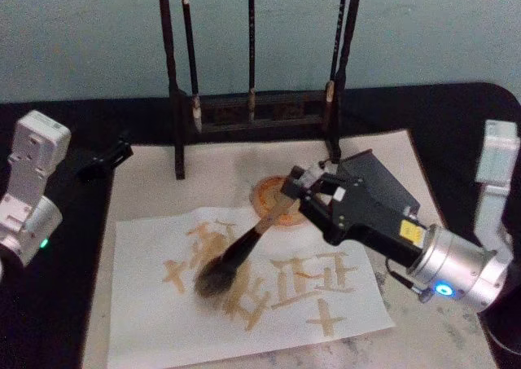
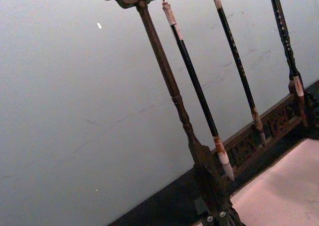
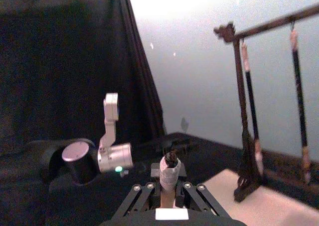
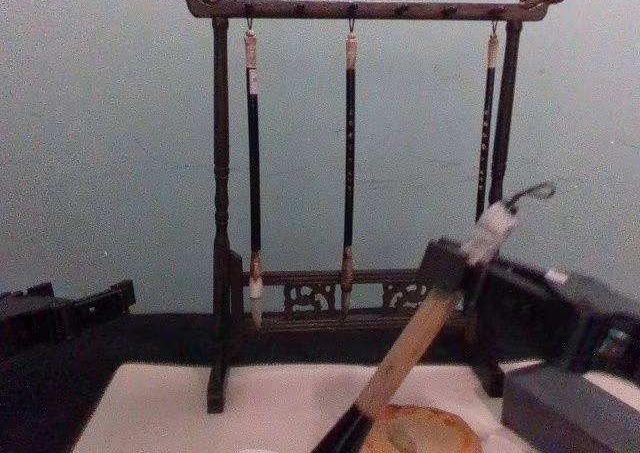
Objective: Pick up the brush from the inkstone, write on the paper, then place the brush back to its original position.
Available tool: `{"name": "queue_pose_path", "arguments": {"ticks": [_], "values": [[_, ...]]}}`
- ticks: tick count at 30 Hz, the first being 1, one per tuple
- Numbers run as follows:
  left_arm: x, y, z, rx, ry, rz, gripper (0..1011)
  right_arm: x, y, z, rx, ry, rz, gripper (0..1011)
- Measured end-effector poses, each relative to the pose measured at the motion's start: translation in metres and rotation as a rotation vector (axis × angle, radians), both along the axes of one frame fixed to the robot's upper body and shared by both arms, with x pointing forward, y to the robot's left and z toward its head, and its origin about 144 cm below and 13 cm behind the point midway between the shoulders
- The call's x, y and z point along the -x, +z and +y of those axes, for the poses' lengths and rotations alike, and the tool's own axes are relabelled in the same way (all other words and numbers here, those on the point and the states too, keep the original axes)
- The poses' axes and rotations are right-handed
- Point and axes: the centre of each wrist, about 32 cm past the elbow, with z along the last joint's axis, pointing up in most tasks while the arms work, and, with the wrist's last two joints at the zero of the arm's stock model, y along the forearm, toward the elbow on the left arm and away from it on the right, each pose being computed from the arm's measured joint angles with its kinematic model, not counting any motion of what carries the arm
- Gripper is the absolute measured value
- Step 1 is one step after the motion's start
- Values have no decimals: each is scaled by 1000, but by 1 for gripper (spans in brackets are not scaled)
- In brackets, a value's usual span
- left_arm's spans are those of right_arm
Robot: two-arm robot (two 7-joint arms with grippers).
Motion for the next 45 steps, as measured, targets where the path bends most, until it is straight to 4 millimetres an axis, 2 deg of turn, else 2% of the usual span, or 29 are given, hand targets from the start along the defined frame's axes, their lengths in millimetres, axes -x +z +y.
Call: {"name": "queue_pose_path", "arguments": {"ticks": [6,13,45], "values": [[0,0,0,0,0,0,1002,-2,-12,6,15,15,45,166],[0,0,0,0,0,0,1002,-2,-20,1,16,2,76,166],[0,0,0,0,0,0,1002,20,-30,-64,-13,-195,100,166]]}}
